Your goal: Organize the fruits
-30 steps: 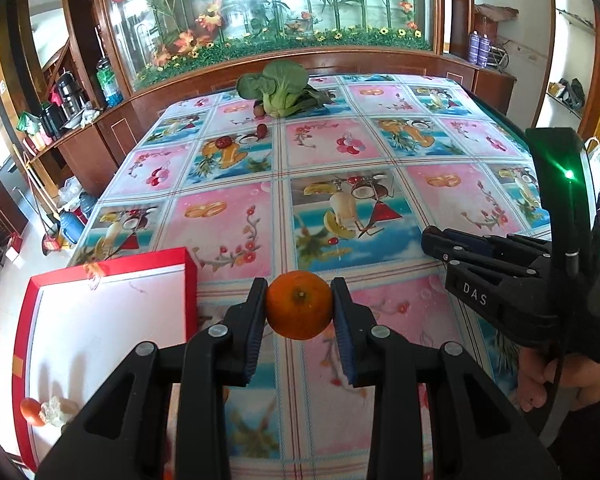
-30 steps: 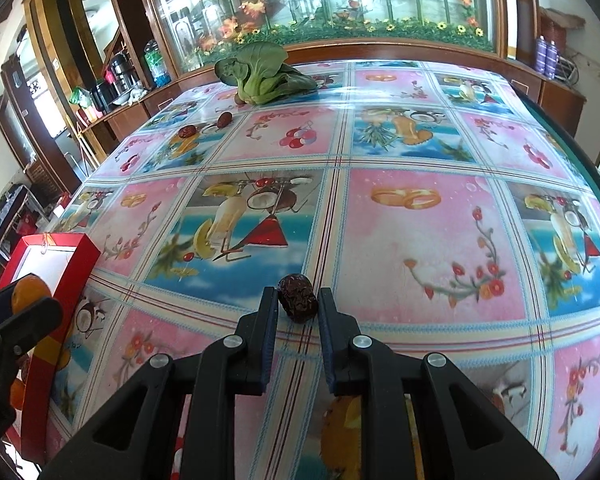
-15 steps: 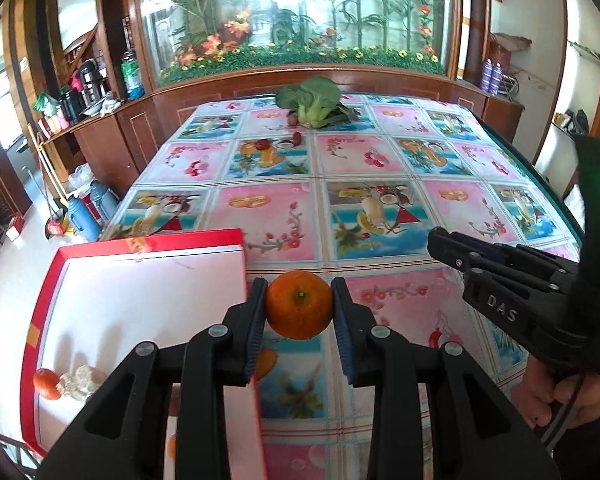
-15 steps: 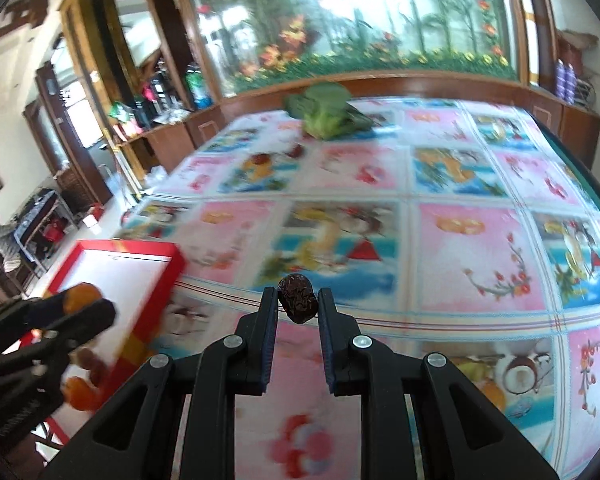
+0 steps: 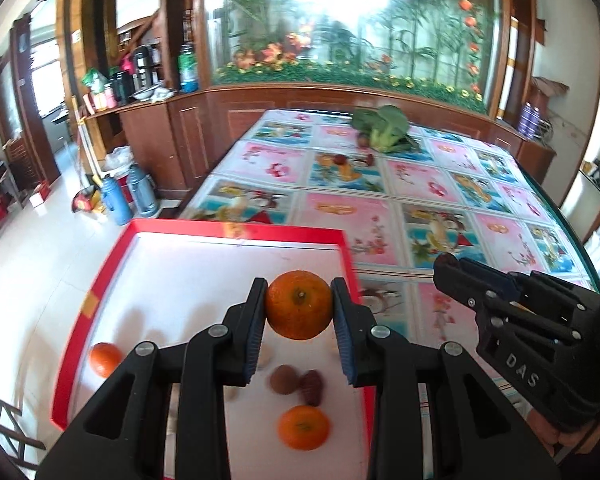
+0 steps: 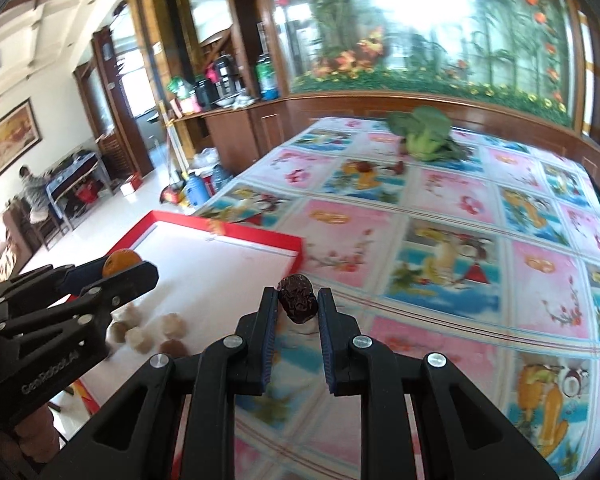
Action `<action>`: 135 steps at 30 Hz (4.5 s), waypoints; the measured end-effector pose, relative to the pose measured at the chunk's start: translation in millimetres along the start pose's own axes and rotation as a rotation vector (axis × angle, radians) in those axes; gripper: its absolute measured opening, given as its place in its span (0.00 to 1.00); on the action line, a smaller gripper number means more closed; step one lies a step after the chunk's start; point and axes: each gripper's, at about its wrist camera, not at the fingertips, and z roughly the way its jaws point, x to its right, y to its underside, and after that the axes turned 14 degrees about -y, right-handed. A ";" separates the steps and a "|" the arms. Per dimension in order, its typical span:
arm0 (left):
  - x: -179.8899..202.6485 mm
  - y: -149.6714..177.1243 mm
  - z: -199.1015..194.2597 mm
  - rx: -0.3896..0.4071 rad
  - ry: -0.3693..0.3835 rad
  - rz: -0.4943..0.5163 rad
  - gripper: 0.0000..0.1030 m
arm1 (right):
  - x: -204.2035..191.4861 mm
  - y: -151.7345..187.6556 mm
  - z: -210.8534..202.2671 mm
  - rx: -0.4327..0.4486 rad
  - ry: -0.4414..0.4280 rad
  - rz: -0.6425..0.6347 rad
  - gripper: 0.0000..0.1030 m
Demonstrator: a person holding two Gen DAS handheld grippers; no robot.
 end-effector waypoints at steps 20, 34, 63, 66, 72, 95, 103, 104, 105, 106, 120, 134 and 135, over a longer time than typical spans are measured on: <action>-87.6 25.1 36.5 -0.075 -0.148 -0.125 0.33 | -68.3 4.7 60.0 -0.110 -0.063 -0.132 0.18; -97.9 38.6 58.8 -0.129 -0.172 -0.126 0.33 | -77.0 16.9 81.3 -0.167 -0.066 -0.133 0.18; -72.7 41.2 56.4 -0.128 -0.234 -0.042 0.60 | -50.8 28.9 60.9 -0.077 -0.169 -0.035 0.42; -70.6 40.0 55.3 -0.131 -0.240 -0.042 0.71 | -41.4 27.3 52.6 -0.036 -0.205 -0.002 0.44; -62.5 35.3 48.5 -0.113 -0.241 -0.040 0.79 | -27.5 25.0 43.3 0.022 -0.246 0.053 0.50; -62.9 30.5 1.8 -0.007 -0.351 -0.112 0.96 | -20.3 23.5 14.0 0.185 -0.108 0.053 0.67; -67.2 32.4 -11.0 0.033 -0.378 -0.132 0.98 | -51.9 21.1 12.3 0.134 0.062 -0.057 0.67; -67.6 32.4 -12.2 0.037 -0.376 -0.129 0.98 | -57.1 19.3 9.3 0.140 0.072 -0.075 0.67; -67.9 32.4 -13.7 0.041 -0.376 -0.126 0.98 | -61.9 17.4 5.8 0.149 0.082 -0.095 0.67; -68.8 33.0 -15.5 0.046 -0.379 -0.125 0.98 | -64.7 16.3 4.4 0.151 0.088 -0.107 0.68; -92.2 35.7 -38.7 0.103 -0.368 -0.185 1.00 | -85.6 1.0 -7.1 0.171 0.107 -0.151 0.70; -116.3 38.4 -39.5 0.098 -0.371 -0.219 1.00 | -104.6 -2.6 2.7 0.160 0.105 -0.182 0.70; -118.1 38.8 -39.0 0.097 -0.372 -0.222 1.00 | -106.7 -2.8 3.7 0.158 0.106 -0.186 0.70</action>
